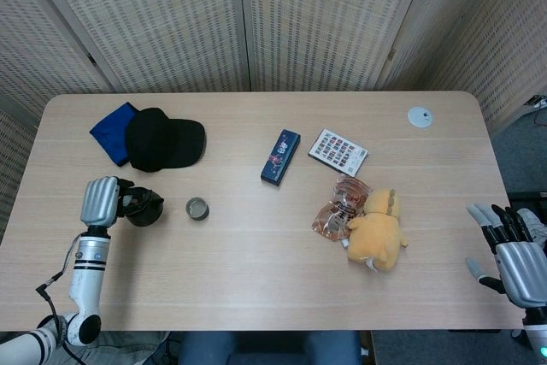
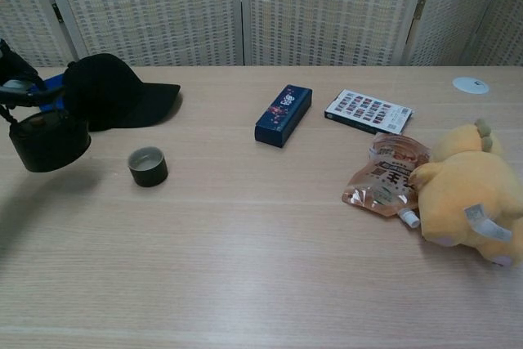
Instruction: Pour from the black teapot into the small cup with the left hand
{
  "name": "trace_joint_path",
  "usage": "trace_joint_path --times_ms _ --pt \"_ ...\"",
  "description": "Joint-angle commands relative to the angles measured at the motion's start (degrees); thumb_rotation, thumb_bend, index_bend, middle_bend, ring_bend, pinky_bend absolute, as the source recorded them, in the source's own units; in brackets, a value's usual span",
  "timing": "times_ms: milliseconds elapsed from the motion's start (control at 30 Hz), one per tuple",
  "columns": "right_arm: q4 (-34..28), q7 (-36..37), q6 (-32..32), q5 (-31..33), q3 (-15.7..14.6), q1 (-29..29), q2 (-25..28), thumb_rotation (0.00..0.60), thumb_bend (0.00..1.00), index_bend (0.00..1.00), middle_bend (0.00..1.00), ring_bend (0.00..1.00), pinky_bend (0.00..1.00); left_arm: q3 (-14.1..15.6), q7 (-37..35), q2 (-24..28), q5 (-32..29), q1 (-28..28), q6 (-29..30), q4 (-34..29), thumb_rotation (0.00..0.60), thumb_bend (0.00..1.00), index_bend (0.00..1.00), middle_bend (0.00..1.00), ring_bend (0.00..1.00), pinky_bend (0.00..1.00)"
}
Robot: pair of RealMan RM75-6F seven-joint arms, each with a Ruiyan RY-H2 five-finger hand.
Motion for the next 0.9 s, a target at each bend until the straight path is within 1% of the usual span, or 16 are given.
trace_joint_path --times_ms 33,100,267,333,433,900 --pt "-0.08 -0.07 -0.11 0.07 0.07 0.10 0.00 0.600 0.29 0.03 0.09 0.00 0.01 0.46 -0.91 0.28 -0.16 0.68 -0.27 0.87 0.275 0.19 1.00 1.00 0.97 0.57" --pt "-0.13 -0.13 -0.31 0.14 0.11 0.22 -0.02 0.600 0.29 0.03 0.09 0.00 0.01 0.93 -1.33 0.28 0.02 1.13 -0.32 1.72 0.244 0.17 1.00 1.00 0.97 0.57" --pt "-0.32 -0.33 -0.60 0.21 0.30 0.54 0.05 0.600 0.29 0.03 0.09 0.00 0.01 2.00 -1.88 -0.12 0.88 1.98 -0.03 3.77 0.127 0.14 1.00 1.00 0.97 0.57" --pt "-0.42 -0.38 -0.56 0.29 0.45 0.63 0.15 0.600 0.29 0.03 0.09 0.00 0.01 2.42 -1.83 -0.29 1.05 2.26 -0.19 4.46 0.099 0.14 1.00 1.00 0.96 0.57" --pt "-0.61 -0.57 -0.63 0.49 0.59 0.73 0.26 0.600 0.29 0.03 0.09 0.00 0.01 2.81 -1.76 -0.56 1.07 2.58 -0.55 5.09 0.084 0.14 1.00 1.00 0.95 0.57" --pt "-0.58 -0.68 -0.83 0.85 0.52 0.73 0.21 0.600 0.29 0.03 0.09 0.00 0.01 4.07 -0.60 -1.77 2.27 3.40 -0.86 6.72 0.081 0.14 1.00 1.00 0.92 0.56"
